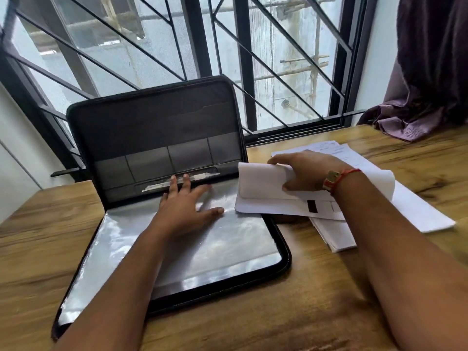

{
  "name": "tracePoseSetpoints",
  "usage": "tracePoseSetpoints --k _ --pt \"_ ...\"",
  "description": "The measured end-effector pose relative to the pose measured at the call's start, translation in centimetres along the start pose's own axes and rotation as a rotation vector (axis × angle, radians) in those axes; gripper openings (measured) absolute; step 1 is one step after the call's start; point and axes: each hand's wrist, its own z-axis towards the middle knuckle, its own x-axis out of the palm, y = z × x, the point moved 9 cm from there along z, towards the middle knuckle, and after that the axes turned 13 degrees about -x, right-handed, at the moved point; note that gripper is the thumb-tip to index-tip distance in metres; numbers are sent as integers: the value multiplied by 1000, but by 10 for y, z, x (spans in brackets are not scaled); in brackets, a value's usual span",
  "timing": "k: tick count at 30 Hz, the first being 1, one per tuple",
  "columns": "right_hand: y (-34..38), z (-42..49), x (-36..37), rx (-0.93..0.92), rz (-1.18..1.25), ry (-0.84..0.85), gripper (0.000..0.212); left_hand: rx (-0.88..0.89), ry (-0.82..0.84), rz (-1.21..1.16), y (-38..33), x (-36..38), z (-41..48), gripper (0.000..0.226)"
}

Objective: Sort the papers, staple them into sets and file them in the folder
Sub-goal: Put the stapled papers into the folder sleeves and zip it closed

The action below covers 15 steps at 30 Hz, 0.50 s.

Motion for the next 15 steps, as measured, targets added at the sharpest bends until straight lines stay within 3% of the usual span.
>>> tracePoseSetpoints --k 10,15 --pt "-27 -6 -9 86 53 -1 72 -8 1 -88 2 -5 5 45" --pt "-43 7 -13 103 123 91 66 -4 25 -85 -2 -11 2 40"
